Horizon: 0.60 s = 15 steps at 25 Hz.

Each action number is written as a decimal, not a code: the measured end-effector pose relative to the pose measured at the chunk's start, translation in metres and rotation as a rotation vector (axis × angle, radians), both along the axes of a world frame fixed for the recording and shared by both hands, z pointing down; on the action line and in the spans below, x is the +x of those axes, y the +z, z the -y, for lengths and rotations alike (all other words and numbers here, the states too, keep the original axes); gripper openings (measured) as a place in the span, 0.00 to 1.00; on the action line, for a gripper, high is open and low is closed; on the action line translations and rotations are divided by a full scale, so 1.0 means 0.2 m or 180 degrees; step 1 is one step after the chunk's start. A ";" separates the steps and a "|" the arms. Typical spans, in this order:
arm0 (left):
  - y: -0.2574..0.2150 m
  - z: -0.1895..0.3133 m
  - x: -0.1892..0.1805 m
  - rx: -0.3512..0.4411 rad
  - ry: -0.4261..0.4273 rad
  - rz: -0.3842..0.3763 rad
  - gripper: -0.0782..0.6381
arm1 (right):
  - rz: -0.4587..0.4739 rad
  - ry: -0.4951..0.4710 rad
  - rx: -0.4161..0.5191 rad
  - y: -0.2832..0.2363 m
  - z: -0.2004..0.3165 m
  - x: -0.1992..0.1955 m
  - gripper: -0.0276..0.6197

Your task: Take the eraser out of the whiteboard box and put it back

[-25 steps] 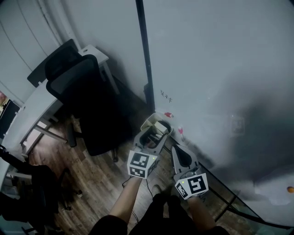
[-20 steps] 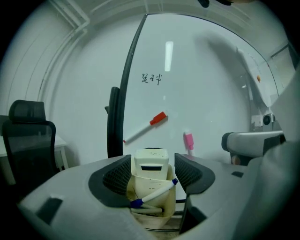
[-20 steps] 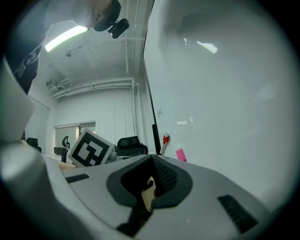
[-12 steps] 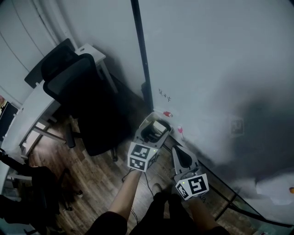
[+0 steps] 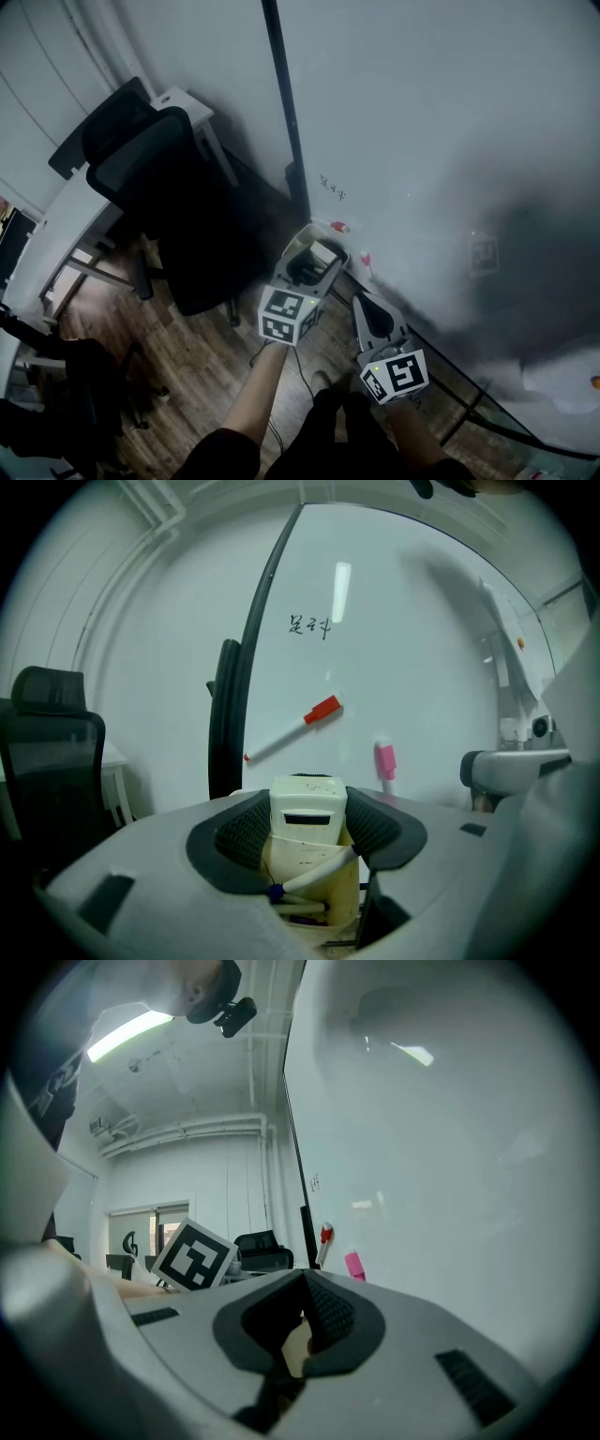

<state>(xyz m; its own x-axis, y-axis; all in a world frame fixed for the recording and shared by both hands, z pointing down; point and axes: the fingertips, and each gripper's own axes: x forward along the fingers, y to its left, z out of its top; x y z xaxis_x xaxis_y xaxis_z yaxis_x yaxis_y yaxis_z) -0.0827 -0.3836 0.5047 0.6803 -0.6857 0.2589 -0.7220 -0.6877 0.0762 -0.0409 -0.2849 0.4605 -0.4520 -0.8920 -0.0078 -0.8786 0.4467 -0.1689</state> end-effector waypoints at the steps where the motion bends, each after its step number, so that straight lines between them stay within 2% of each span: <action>1: 0.00 0.00 0.00 0.0006 -0.0003 -0.0005 0.45 | 0.0001 -0.0002 0.0004 0.00 0.00 0.00 0.05; 15: -0.36 -0.14 -0.08 0.0349 -0.0127 -0.0340 0.45 | 0.0058 -0.0103 0.0229 -0.22 -0.05 0.02 0.05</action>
<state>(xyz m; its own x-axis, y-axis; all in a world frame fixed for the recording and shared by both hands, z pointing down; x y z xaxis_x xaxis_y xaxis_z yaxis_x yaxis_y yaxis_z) -0.0989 -0.3563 0.4332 0.6717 -0.7328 0.1085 -0.7407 -0.6671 0.0800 -0.0369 -0.2750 0.4165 -0.4797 -0.8738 -0.0799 -0.8607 0.4863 -0.1510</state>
